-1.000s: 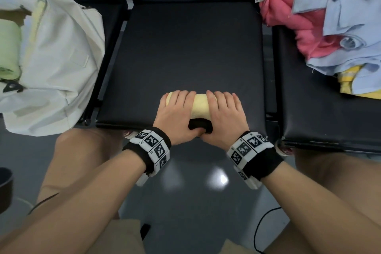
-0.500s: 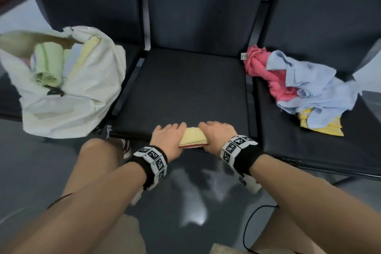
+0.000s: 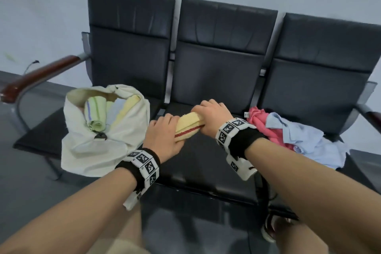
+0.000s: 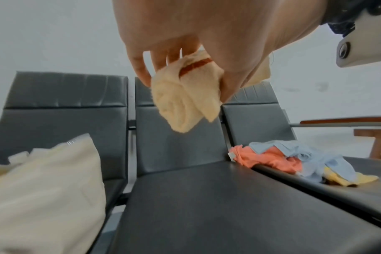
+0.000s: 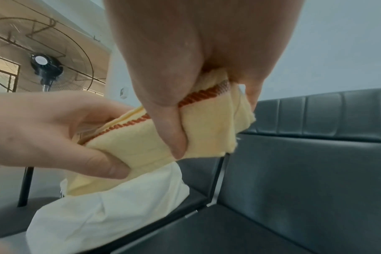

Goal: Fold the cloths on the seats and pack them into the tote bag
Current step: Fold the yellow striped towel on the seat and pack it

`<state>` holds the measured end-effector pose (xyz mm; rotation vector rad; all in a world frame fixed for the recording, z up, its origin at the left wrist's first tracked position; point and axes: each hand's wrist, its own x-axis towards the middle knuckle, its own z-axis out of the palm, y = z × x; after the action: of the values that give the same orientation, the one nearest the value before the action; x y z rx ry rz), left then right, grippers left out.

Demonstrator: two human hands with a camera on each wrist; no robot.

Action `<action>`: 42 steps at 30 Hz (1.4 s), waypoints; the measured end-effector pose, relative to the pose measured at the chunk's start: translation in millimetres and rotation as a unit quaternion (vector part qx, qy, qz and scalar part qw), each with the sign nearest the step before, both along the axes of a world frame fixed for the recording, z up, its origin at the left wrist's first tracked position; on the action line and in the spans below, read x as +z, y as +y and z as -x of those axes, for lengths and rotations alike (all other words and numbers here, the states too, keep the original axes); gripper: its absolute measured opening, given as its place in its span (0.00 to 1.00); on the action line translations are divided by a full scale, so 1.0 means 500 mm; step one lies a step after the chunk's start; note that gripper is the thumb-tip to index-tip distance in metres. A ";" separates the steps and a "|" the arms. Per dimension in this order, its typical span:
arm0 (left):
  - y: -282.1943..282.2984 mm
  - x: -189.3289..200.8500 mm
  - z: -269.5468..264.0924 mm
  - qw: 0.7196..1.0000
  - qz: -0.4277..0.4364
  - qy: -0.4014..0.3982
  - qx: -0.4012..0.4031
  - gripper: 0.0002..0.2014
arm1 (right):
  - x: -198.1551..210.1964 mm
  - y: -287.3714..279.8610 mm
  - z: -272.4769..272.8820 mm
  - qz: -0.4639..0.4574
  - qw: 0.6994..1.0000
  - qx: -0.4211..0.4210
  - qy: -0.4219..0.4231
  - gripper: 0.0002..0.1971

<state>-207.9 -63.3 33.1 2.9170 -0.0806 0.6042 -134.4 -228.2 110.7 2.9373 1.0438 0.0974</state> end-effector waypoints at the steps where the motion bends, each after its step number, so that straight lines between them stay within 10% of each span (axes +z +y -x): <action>1: 0.013 0.021 -0.002 1.000 0.007 -0.009 0.003 0.33 | 0.023 0.020 -0.003 -0.004 1.000 0.004 -0.005 0.22; 12: 0.197 0.178 -0.025 0.978 0.190 -0.063 0.062 0.19 | 0.191 0.263 -0.052 -0.043 0.992 0.083 -0.090 0.28; 17: 0.300 0.190 -0.052 0.938 0.310 -0.048 0.150 0.14 | 0.199 0.381 -0.072 -0.185 0.982 0.040 0.006 0.38; 24: 0.451 0.109 -0.120 0.879 0.400 0.043 0.255 0.27 | 0.119 0.530 -0.091 -0.256 0.952 -0.024 0.164 0.16; 30: 0.518 0.014 -0.160 0.840 0.426 0.087 0.325 0.31 | -0.010 0.607 -0.107 -0.175 0.943 0.003 0.284 0.24; 42: 0.540 -0.140 -0.188 0.880 0.353 0.140 0.284 0.13 | -0.149 0.654 -0.126 -0.086 0.932 0.058 0.348 0.28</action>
<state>-114.1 206.7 -37.0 2.2308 0.8649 0.1902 -71.4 99.0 36.2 3.1180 1.3182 -0.9652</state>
